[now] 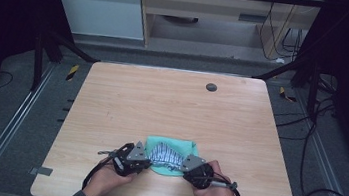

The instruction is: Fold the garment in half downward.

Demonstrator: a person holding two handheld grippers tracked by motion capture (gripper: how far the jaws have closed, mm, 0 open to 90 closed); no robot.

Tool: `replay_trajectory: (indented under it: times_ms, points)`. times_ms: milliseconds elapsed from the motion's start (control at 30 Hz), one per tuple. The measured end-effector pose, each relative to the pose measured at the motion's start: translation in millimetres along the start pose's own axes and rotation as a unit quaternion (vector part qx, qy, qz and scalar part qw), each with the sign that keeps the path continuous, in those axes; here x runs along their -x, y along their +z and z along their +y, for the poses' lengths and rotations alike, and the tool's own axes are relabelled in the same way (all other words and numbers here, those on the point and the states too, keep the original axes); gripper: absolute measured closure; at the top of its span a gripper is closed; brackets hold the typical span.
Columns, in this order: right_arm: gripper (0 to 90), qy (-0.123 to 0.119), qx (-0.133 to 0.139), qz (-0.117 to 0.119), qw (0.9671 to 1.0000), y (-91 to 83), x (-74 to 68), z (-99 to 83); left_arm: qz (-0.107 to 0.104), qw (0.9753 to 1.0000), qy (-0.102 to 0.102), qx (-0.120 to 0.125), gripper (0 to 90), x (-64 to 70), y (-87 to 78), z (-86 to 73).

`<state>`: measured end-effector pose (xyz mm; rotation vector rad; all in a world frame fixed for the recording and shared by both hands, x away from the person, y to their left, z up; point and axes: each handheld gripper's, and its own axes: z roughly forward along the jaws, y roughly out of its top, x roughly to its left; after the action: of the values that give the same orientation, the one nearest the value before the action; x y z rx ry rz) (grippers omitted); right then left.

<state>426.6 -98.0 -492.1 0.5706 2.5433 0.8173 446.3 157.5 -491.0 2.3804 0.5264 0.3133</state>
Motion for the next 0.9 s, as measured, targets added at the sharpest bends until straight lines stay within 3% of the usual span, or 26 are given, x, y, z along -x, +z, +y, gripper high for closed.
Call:
replay_trajectory:
  times_ms: [267,300,400,433,467,500,533,633,667,733,767,800,833,867,900]
  points:
    - [84.7,0.006,0.001,0.001,1.0000,-4.9,-0.7,-4.1,-0.005,1.0000,-0.001,0.004,83.4,6.9,-0.8,1.8]
    - [77.4,0.008,0.005,0.004,0.9999,-7.0,-0.9,-5.8,0.006,0.9998,-0.011,0.017,77.4,9.5,-3.4,2.4]
    - [60.0,0.022,0.013,0.001,0.9997,-13.6,-1.1,-8.3,0.013,0.9987,-0.031,0.039,49.6,11.5,-11.0,3.0]
    - [60.0,0.022,0.013,0.001,0.9997,-13.6,-1.1,-8.3,0.013,0.9987,-0.031,0.039,43.8,11.5,-11.0,3.0]
    - [50.4,0.030,0.018,0.001,0.9994,-18.4,-0.7,-10.1,0.014,0.9983,-0.034,0.045,39.8,11.8,-13.8,2.9]
    - [50.4,0.030,0.018,0.001,0.9994,-18.4,-0.7,-10.1,0.013,0.9976,-0.038,0.057,39.8,12.3,-18.0,2.7]
    - [40.9,0.034,0.026,-0.007,0.9991,-24.6,-0.7,-13.1,0.010,0.9971,-0.043,0.062,32.1,12.5,-21.1,3.1]
    - [33.5,0.039,0.026,-0.014,0.9988,-29.7,0.5,-15.6,0.009,0.9961,-0.045,0.075,28.6,13.5,-29.0,4.6]
    - [27.9,0.046,0.028,-0.026,0.9982,-34.0,3.4,-18.1,0.018,0.9957,-0.048,0.077,24.8,11.0,-31.2,5.1]
    - [25.5,0.055,0.028,-0.032,0.9976,-35.6,5.7,-19.4,0.027,0.9955,-0.051,0.075,20.2,8.1,-31.3,4.8]
    - [21.5,0.076,0.034,-0.047,0.9954,-38.7,12.4,-22.7,0.036,0.9955,-0.054,0.069,17.9,3.9,-31.0,4.2]
    - [21.5,0.076,0.034,-0.047,0.9954,-38.7,12.4,-22.7,0.041,0.9948,-0.064,0.067,17.9,-1.2,-30.9,3.0]
    - [19.3,0.092,0.033,-0.052,0.9938,-39.6,16.7,-24.7,0.047,0.9937,-0.075,0.069,16.0,-6.6,-31.3,1.2]
    - [17.0,0.116,0.036,-0.069,0.9902,-40.5,24.9,-29.2,0.053,0.9929,-0.081,0.070,13.3,-10.9,-31.4,-0.3]
    - [15.9,0.136,0.039,-0.079,0.9867,-40.9,31.3,-33.5,0.079,0.9902,-0.098,0.060,11.9,-25.0,-31.8,-5.9]
